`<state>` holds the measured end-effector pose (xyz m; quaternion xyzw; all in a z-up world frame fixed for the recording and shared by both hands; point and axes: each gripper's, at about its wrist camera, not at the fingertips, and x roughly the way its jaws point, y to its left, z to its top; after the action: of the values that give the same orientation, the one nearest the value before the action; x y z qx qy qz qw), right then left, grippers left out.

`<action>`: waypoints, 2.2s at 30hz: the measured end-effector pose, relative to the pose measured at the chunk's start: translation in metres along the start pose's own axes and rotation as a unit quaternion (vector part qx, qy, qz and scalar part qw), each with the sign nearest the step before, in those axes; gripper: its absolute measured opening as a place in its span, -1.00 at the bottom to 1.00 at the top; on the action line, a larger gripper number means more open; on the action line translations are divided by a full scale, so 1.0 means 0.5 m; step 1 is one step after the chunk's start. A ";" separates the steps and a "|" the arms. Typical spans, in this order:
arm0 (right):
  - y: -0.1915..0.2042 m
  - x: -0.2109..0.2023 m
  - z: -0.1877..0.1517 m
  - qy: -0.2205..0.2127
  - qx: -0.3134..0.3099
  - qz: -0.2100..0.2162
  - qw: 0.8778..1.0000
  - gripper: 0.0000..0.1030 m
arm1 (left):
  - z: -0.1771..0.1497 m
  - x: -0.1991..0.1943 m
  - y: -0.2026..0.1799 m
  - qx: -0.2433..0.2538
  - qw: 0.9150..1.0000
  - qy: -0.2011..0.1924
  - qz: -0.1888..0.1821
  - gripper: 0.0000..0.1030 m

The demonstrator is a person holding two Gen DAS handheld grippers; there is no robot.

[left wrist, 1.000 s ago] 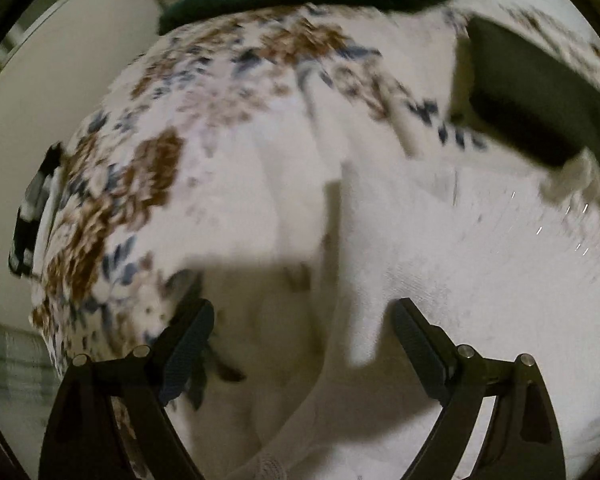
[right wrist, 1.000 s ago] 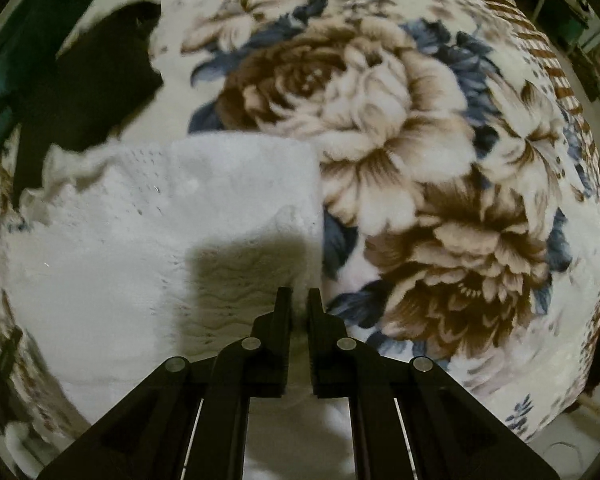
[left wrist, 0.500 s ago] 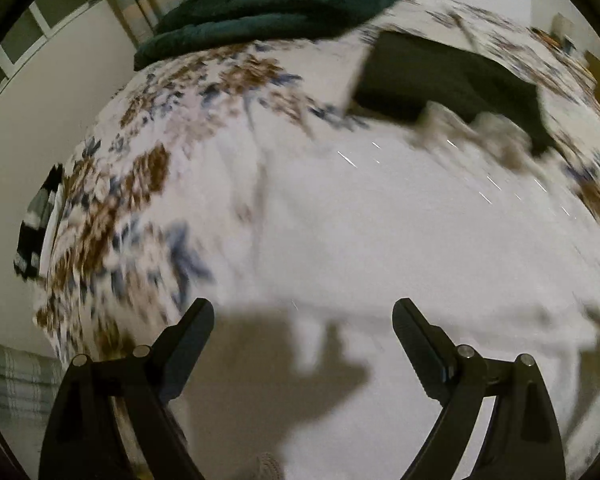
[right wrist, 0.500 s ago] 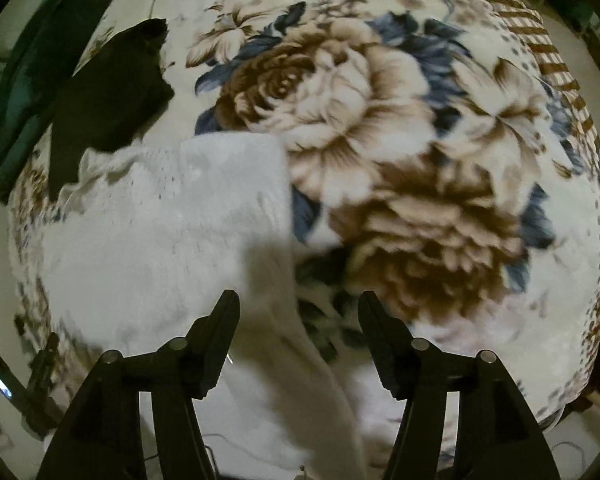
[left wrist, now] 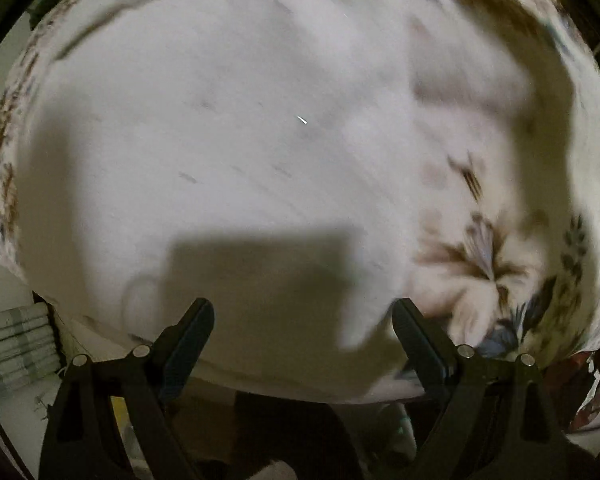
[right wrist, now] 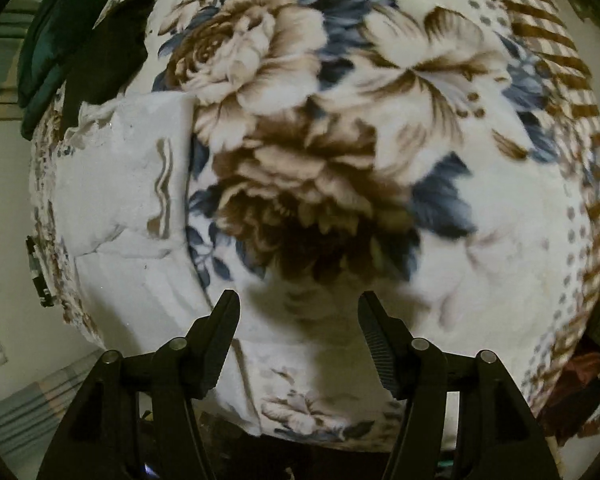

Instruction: Fold small clothes

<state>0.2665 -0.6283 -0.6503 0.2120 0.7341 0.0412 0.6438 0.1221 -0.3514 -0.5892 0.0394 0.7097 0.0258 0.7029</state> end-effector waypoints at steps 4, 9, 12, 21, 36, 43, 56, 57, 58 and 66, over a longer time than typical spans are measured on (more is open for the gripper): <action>0.029 0.031 0.077 0.007 -0.016 0.064 0.998 0.23 | 0.017 0.027 -0.026 -0.017 0.999 -0.016 0.023 0.10; 0.092 0.091 0.183 0.020 -0.016 0.133 0.991 0.23 | 0.046 -0.018 0.001 -0.049 0.996 -0.064 0.029 -0.87; 0.130 0.133 0.238 0.036 -0.006 0.160 0.986 0.23 | 0.051 -0.054 0.024 -0.064 0.993 -0.091 0.030 -0.89; 0.196 0.187 0.271 0.049 0.031 0.152 0.987 -0.81 | 0.013 -0.151 0.084 -0.085 0.988 -0.127 0.028 -0.90; 0.678 0.022 0.227 0.000 -0.086 0.040 0.996 -0.85 | -0.006 -0.230 0.468 -0.257 0.949 -0.165 -0.078 -0.91; 1.024 0.184 0.208 -0.003 -0.147 -0.032 0.989 -0.85 | -0.019 -0.146 0.695 -0.346 0.917 -0.150 -0.131 -0.91; 1.301 0.506 0.166 -0.003 -0.205 -0.174 0.963 -0.85 | -0.038 0.038 0.885 -0.361 0.911 -0.108 -0.167 -0.90; 1.306 0.514 0.166 -0.004 -0.201 -0.174 0.964 -0.85 | -0.040 0.041 0.890 -0.362 0.910 -0.108 -0.170 -0.90; 1.309 0.517 0.165 -0.006 -0.196 -0.174 0.965 -0.85 | -0.043 0.042 0.895 -0.364 0.909 -0.108 -0.174 -0.90; 1.348 0.552 0.155 -0.004 -0.202 -0.172 0.964 -0.85 | -0.067 0.082 0.932 -0.372 0.903 -0.095 -0.192 -0.88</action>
<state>0.4928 0.0670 -0.6946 -0.0515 0.7333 0.0769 0.6736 0.0976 0.1171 -0.5866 -0.3593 0.5723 0.1488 0.7219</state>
